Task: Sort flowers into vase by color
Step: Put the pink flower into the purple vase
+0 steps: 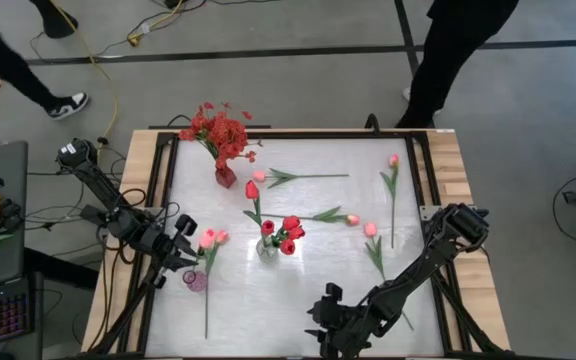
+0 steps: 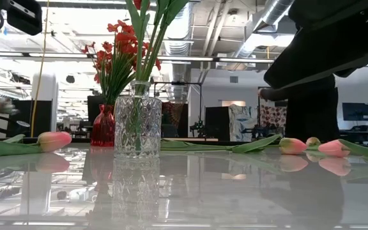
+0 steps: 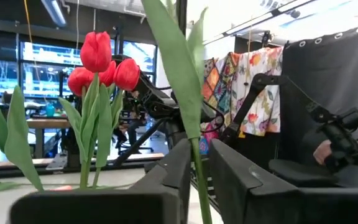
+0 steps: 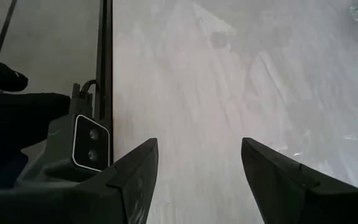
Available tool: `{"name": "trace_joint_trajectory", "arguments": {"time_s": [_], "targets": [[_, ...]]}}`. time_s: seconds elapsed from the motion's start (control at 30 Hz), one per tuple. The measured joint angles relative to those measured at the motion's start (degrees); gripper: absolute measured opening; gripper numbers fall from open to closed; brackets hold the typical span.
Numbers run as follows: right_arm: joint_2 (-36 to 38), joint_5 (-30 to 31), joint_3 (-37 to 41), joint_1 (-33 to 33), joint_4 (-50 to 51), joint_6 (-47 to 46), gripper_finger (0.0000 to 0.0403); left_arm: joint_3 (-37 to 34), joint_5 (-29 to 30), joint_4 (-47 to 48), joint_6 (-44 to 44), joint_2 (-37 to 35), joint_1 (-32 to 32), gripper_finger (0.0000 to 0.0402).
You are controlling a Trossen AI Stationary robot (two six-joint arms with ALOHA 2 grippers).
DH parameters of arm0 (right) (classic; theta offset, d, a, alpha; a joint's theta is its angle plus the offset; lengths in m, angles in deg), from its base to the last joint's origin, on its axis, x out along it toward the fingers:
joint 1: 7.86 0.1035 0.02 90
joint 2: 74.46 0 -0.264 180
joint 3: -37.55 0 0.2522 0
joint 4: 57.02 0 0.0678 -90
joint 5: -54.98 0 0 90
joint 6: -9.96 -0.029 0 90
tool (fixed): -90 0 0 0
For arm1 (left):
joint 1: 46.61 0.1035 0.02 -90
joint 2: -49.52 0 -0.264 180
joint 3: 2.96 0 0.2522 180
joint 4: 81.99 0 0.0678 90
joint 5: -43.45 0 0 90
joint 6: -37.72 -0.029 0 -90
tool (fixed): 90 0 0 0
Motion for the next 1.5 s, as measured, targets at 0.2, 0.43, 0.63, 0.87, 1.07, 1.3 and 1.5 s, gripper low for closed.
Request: {"name": "trace_joint_trajectory", "arguments": {"time_s": [0.2, 0.43, 0.63, 0.87, 1.07, 1.3, 1.5], "targets": [[0.0, -1.0, 0.0, 0.0, 0.0, -0.2, 0.0258, 0.0, -0.1, 0.0, -1.7, 0.0, 0.0, 0.0098], [0.0, -1.4, 0.0, 0.0, 0.0, -0.6, 0.0258, 0.0, 0.6, 0.1, -1.8, 0.0, 0.0, 0.0136], [0.0, -2.5, 0.0, 0.0, 0.0, -0.8, 0.0258, 0.5, 0.7, 1.6, -1.8, 0.0, 0.0, 0.0142], [0.0, -5.2, 0.0, -0.8, 0.0, -1.3, 0.0258, 7.6, 6.0, 17.5, -0.9, -0.6, 0.0, 0.0142], [0.0, -7.3, 0.0, -1.5, 0.0, -1.7, 0.0258, 19.1, 6.5, 42.7, 5.4, -3.3, 0.0, 0.0142], [0.0, -7.7, 0.0, -1.9, 0.1, -1.2, 0.0258, 31.8, 0.8, 62.7, 14.3, -3.5, 0.0, 0.0142], [0.0, -7.7, 0.0, -2.0, 0.0, -1.2, 0.0258, 39.6, 1.5, 77.5, 22.4, -3.4, 0.0, 0.0142]]}}
